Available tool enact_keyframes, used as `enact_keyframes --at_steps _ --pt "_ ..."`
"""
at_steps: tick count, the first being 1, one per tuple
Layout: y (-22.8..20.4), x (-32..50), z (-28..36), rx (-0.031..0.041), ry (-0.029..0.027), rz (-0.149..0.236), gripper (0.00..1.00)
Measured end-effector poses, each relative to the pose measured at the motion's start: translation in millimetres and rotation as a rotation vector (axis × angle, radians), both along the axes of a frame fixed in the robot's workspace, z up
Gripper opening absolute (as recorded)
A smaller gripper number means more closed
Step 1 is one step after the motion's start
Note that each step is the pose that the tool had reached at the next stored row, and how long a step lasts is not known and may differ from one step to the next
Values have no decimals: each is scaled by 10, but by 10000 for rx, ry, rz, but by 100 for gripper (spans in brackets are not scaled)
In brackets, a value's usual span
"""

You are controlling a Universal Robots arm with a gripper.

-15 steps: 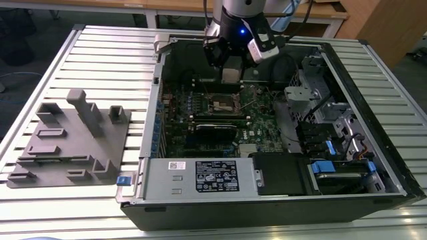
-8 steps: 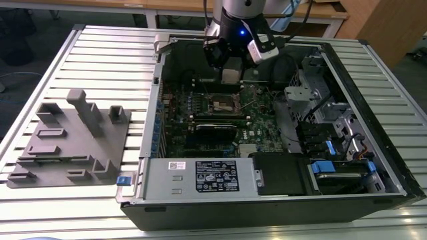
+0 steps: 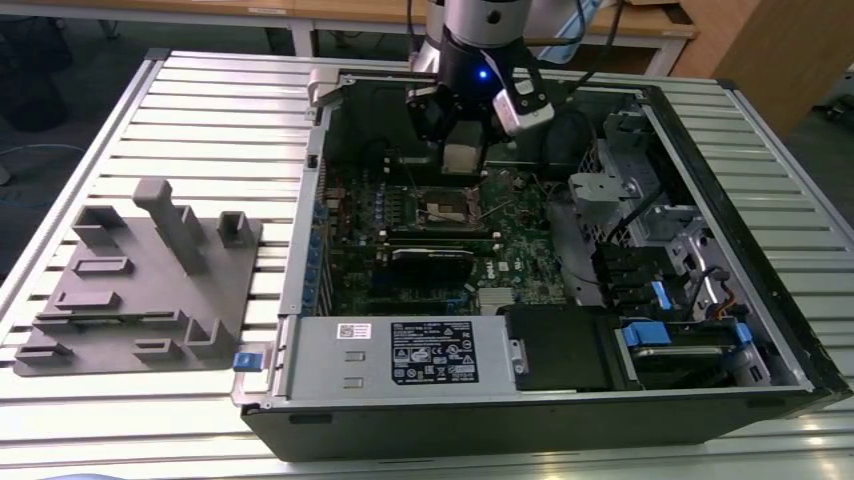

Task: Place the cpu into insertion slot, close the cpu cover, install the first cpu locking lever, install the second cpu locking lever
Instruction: 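Place the cpu into insertion slot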

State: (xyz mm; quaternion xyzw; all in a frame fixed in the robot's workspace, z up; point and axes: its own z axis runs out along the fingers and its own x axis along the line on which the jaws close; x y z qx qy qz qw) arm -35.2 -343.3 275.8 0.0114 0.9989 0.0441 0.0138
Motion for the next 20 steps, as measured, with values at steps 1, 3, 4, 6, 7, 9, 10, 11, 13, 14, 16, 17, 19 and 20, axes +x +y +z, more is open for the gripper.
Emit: enact_keyframes --at_steps 1,3,4,6,7,9,10,11,13,14,16,17,19,20 --pt "0 0 -17 -1 0 0 54" --pt "0 -1 -53 -3 -1 -1 54" --pt "0 -1 -71 -3 -2 -1 54" --pt "0 -4 -109 -3 -3 -1 54" --pt "0 -4 -127 -5 -3 -1 54" --pt "0 -6 -160 -7 -2 0 54" --pt "0 -7 -173 -7 -3 0 54" --pt "0 -8 -183 -7 -4 0 54" --pt "0 -11 -194 -8 -3 1 54" --pt "0 -15 -199 -9 -3 0 54" --pt "0 -23 -207 -9 -3 1 54" --pt "0 -27 -213 -9 -3 1 54" --pt "0 -33 -242 -9 -3 1 54" --pt "0 -36 -261 -8 -3 2 54"
